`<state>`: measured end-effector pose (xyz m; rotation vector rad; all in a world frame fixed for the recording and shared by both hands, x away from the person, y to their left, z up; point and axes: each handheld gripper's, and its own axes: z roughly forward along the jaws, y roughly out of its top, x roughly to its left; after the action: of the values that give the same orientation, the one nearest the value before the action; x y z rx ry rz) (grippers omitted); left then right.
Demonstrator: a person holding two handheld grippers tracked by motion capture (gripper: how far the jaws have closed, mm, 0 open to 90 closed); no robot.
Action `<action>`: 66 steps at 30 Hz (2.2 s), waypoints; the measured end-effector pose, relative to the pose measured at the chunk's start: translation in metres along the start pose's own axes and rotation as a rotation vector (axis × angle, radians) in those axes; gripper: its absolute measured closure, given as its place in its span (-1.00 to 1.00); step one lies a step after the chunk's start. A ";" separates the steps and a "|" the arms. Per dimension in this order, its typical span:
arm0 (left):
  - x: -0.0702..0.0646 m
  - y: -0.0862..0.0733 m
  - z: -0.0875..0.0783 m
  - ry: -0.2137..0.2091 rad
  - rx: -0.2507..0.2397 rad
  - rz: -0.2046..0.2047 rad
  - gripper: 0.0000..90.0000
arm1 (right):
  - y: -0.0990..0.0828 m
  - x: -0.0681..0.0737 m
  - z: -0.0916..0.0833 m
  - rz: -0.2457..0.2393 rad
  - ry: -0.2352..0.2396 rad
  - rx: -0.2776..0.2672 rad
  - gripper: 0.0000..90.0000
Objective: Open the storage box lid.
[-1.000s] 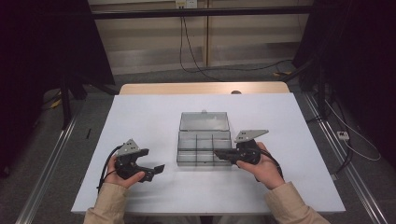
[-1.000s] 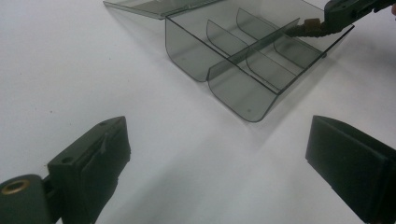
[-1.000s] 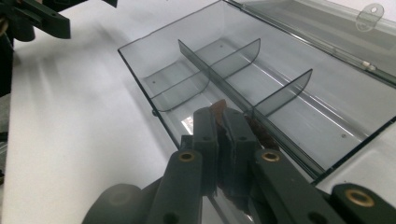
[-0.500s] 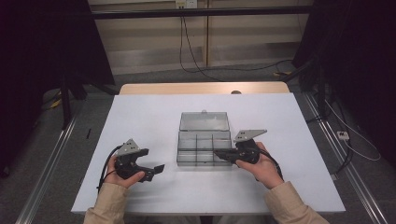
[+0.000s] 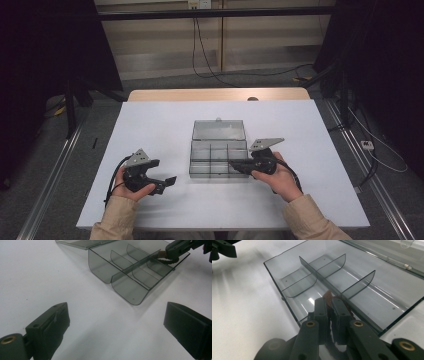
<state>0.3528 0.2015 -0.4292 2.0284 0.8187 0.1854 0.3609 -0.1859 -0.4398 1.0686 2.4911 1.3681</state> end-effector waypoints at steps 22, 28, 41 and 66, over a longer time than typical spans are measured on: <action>0.000 0.000 -0.001 0.003 0.005 0.000 -0.86 | 0.020 0.012 0.008 -0.021 0.006 -0.041 0.58; 0.001 0.000 0.000 -0.002 0.003 -0.003 -0.86 | 0.020 0.012 0.019 -0.038 -0.013 0.000 0.57; 0.000 0.000 0.000 -0.001 0.004 -0.004 -0.86 | 0.014 0.007 0.011 -0.032 -0.013 0.000 1.00; 0.000 0.000 0.000 0.001 0.003 0.001 -0.85 | 0.017 0.015 0.017 -0.058 -0.022 0.006 0.73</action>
<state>0.3531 0.2018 -0.4291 2.0317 0.8187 0.1859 0.3653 -0.1583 -0.4335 0.9994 2.4916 1.3266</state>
